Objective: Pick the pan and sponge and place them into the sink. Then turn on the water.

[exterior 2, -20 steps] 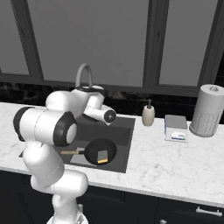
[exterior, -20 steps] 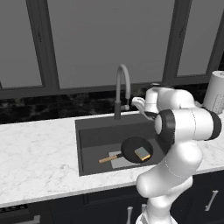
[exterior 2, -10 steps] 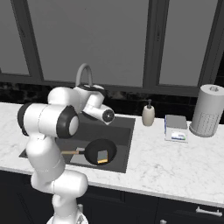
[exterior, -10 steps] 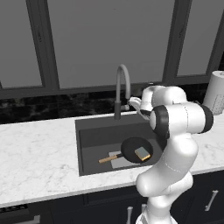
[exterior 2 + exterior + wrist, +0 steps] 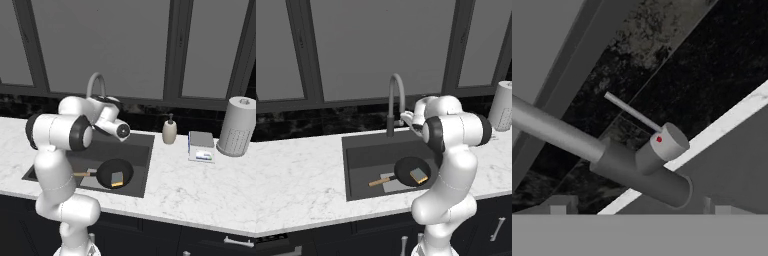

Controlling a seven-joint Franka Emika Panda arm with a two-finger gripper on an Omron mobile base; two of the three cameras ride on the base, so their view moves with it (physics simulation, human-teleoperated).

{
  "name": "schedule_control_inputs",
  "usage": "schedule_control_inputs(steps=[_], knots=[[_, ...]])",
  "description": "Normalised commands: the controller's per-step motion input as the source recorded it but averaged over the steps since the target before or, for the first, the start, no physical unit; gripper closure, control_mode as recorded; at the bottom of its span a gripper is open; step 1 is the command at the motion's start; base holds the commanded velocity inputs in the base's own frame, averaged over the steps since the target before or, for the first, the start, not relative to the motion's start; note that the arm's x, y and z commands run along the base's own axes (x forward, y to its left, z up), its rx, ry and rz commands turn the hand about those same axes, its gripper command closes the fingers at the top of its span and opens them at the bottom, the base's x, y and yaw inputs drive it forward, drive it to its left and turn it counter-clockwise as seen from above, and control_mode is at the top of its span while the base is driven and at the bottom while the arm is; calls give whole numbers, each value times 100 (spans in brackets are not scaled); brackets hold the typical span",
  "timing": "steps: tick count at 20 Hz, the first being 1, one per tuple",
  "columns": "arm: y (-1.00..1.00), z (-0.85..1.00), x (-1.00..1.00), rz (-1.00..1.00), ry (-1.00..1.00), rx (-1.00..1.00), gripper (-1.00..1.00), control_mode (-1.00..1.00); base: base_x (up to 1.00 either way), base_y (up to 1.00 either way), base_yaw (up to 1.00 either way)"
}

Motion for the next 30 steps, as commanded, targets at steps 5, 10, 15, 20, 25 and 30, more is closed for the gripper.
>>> schedule_control_inputs(steps=[5, 10, 15, 20, 25, 30], knots=[[0, -3, 36, 0, 6, 2, -100, -100, 0, 0, 0], [0, -10, 30, 0, 1, 1, -100, -100, 0, 0, 0], [0, -13, 27, 0, 0, 3, -100, -100, 0, 0, 0], [0, -19, 23, 0, 0, 2, -100, -100, 0, 0, 0], [0, -12, 22, 0, 0, 2, -100, -100, 0, 0, 0], [0, -12, 23, 0, 0, 3, -100, -100, 0, 0, 0]])
